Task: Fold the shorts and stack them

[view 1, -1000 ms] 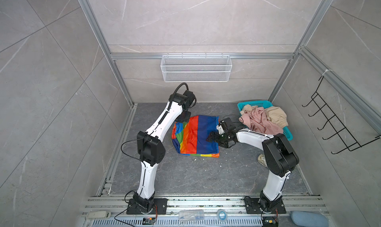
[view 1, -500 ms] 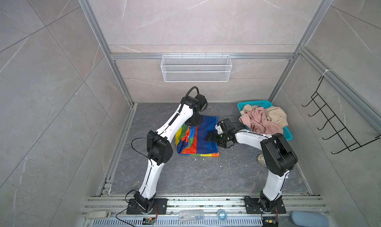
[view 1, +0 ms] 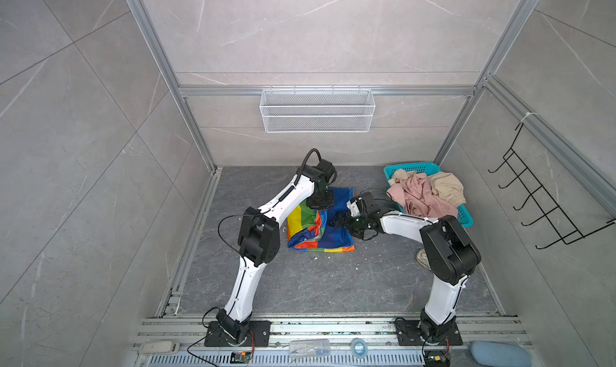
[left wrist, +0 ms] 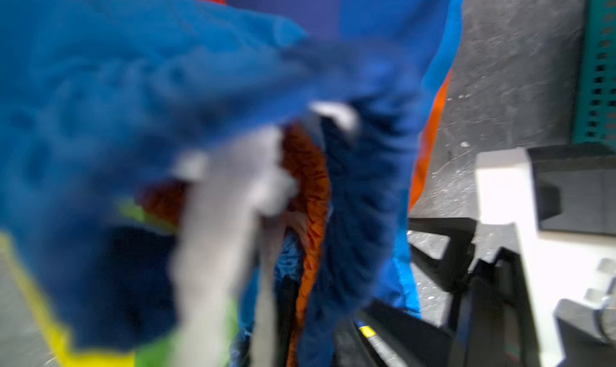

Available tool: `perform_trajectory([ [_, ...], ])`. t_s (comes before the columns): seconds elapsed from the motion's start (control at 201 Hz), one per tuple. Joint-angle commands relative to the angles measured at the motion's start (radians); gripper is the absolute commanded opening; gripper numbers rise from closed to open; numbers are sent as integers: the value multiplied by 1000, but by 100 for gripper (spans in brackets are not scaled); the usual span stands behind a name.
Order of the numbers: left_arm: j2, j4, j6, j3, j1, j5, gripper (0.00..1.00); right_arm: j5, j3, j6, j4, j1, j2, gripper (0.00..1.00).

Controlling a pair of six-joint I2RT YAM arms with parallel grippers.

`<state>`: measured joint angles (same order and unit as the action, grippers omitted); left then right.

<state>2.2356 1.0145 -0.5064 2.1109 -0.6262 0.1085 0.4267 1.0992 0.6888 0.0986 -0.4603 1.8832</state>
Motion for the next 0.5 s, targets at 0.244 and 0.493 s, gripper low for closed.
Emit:
perform_trajectory([
  [0.244, -115, -361, -113, -171, -7, 185, 29, 12, -59, 17, 19, -13, 67, 99],
  [0.493, -305, -377, 20, -215, 3, 25, 62, 16, -53, -16, 77, -6, -27, 100],
])
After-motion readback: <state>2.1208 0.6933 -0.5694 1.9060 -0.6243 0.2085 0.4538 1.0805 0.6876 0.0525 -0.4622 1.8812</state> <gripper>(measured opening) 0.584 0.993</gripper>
